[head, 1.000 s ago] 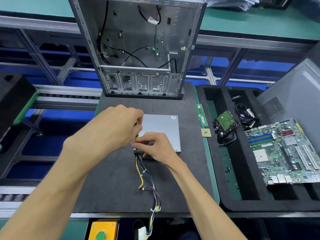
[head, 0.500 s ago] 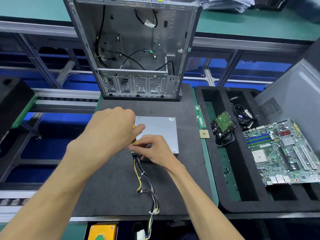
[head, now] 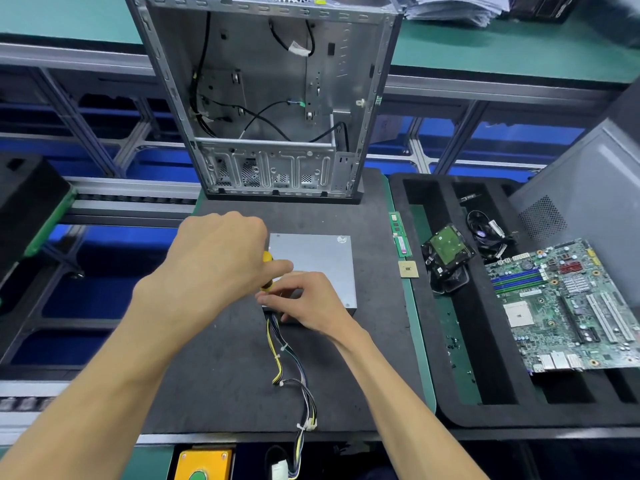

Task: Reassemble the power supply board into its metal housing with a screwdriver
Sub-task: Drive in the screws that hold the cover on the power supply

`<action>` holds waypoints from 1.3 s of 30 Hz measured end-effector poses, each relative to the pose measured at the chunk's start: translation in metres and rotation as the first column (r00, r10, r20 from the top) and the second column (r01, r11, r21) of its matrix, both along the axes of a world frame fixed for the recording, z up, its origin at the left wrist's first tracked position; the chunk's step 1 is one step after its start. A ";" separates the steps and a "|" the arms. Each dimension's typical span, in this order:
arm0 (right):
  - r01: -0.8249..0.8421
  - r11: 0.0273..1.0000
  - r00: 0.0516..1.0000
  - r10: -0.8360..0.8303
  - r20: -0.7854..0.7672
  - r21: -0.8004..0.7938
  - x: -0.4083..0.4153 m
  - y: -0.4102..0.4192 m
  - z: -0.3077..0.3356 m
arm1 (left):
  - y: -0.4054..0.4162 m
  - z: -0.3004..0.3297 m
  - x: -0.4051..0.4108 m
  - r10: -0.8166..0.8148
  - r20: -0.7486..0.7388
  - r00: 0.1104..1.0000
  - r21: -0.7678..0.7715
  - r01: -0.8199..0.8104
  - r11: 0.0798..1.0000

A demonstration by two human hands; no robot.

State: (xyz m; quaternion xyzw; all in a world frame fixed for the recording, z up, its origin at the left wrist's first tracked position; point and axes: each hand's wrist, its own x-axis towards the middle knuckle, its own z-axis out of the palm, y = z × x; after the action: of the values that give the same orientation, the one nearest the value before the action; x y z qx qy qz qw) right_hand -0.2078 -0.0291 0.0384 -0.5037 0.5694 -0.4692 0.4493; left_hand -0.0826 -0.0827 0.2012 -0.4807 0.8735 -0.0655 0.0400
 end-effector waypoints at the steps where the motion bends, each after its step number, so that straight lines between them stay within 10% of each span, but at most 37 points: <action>1: -0.003 1.000 1.000 0.003 0.001 -0.002 0.000 0.000 0.000 | 0.000 -0.002 -0.001 0.020 -0.014 1.000 0.007 -0.020 1.000; 10: -0.012 1.000 1.000 0.013 0.026 -0.026 -0.001 0.002 0.004 | 0.000 0.000 0.004 -0.102 -0.176 0.979 0.258 0.146 0.955; 19: -0.004 1.000 0.999 0.004 -0.043 -0.006 0.002 0.001 0.003 | 0.002 0.001 -0.001 -0.006 -0.058 0.998 0.060 0.010 0.998; 26: 0.003 0.999 1.000 -0.002 0.014 -0.035 0.004 0.001 0.004 | 0.002 0.009 0.004 -0.175 -0.149 0.973 0.359 0.218 0.907; 39: 0.009 1.000 0.998 -0.008 0.060 -0.012 0.002 0.001 0.007 | 0.000 0.003 0.010 -0.159 -0.193 0.968 0.285 0.210 0.935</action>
State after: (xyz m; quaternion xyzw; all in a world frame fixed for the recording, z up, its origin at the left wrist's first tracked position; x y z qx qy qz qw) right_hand -0.2057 -0.0284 0.0452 -0.4898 0.5548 -0.4895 0.4611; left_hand -0.0729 -0.0822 0.2043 -0.3884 0.9147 0.1063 0.0337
